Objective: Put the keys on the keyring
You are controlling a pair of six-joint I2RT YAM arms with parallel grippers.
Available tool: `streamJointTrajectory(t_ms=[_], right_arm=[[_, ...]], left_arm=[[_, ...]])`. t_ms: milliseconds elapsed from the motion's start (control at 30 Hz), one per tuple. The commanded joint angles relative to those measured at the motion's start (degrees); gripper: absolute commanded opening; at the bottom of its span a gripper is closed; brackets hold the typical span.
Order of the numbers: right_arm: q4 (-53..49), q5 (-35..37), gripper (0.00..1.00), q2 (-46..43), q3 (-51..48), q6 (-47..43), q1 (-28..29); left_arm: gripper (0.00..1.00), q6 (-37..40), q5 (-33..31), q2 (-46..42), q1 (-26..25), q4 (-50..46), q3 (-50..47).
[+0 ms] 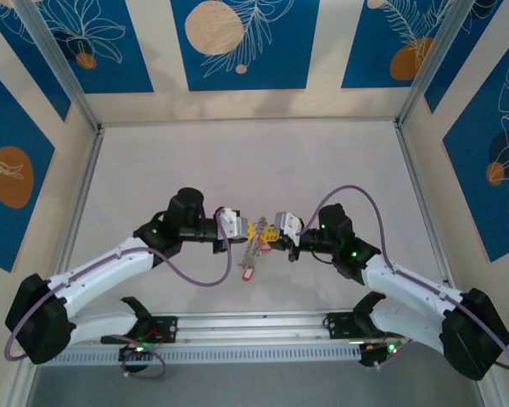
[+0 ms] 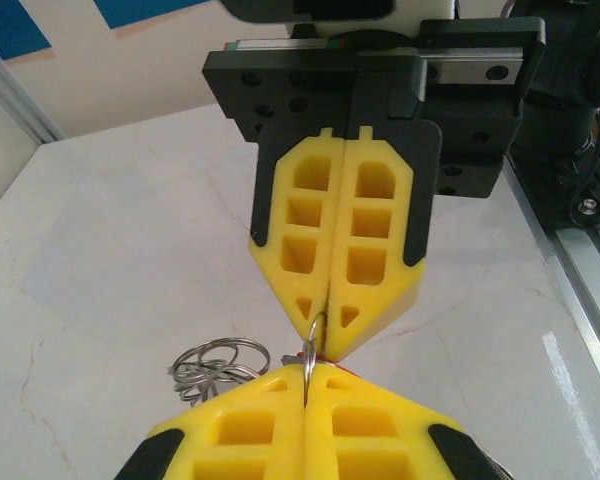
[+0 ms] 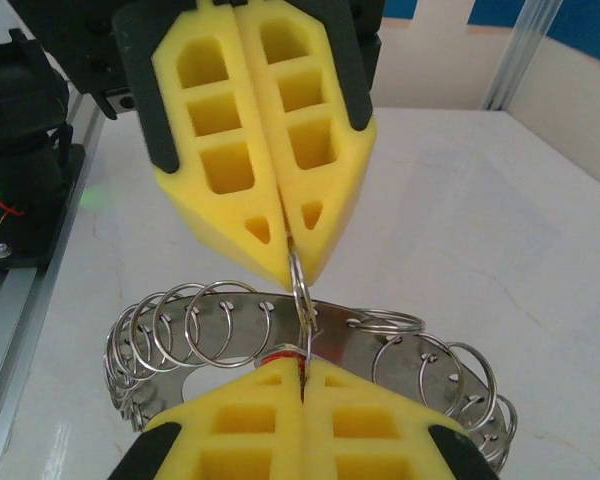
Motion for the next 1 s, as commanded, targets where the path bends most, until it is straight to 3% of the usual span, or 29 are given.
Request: streamJointTrajectory(t_ms=[0,100,233,400,533,967], right_arm=[[-2.8,-1.6,0.01,2.4,2.2,0.6,0.6],[-2.4,-1.7,0.04,3.7,3.5,0.7,0.9],[-2.0,-1.7,0.2,3.4,4.2,0.9,1.2],[-0.6,1.2,0.22,-1.3,2.0,-0.4,1.1],[-0.4,1.9,0.31,-4.7,0.4,-1.7,1.1],[0.2,0.0,0.23,-0.5,2.0,-2.2,1.2]], left_arm=[[0.0,-1.4,1.9,-0.7,0.7,4.5,0.4],[0.0,-1.9,3.0,-0.5,0.7,4.6,0.5],[0.0,-1.4,3.1,-0.3,0.7,4.1,0.6],[0.0,-0.8,2.6,-1.0,0.7,3.4,0.6],[0.0,-0.2,3.3,-1.3,0.7,2.4,1.0],[0.0,-0.2,4.9,-1.0,0.7,2.3,1.4]])
